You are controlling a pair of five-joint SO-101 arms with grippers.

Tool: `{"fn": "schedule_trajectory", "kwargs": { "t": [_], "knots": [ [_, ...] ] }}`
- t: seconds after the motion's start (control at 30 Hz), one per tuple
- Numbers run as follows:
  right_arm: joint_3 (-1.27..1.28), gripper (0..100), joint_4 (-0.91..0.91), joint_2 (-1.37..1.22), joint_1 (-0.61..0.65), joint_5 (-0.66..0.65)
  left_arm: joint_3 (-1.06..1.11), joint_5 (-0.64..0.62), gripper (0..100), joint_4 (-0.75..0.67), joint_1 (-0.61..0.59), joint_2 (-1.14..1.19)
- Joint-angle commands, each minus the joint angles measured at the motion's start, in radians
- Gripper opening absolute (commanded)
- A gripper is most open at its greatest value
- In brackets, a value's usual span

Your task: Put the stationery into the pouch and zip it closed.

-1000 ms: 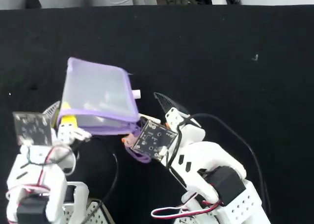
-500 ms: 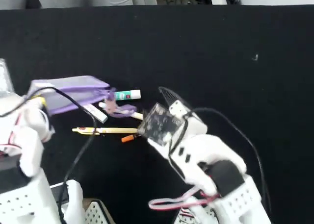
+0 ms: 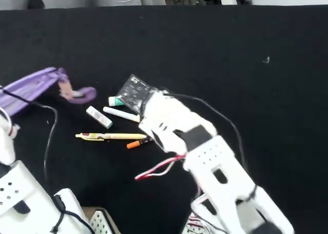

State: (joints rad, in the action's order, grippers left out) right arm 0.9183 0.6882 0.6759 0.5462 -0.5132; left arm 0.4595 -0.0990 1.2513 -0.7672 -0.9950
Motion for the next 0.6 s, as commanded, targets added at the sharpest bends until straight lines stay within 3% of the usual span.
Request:
{"fn": "schedule_trajectory", "kwargs": {
  "t": [0.0,0.17,0.33,0.57],
  "knots": [
    [-0.090,21.1,-0.094,-0.162,0.055,0.000,0.050,-0.025,3,-0.094,-0.045,0.003],
    [-0.231,21.1,-0.095,-0.392,0.057,-0.009,0.105,-0.021,3,-0.132,-0.050,0.003],
    [-0.326,21.1,-0.098,-0.598,0.075,-0.123,0.107,-0.026,3,-0.133,-0.085,-0.003],
    [-0.417,21.1,-0.092,-0.746,0.075,-0.129,0.111,-0.023,3,-0.133,-0.087,0.003]
  ]
}}
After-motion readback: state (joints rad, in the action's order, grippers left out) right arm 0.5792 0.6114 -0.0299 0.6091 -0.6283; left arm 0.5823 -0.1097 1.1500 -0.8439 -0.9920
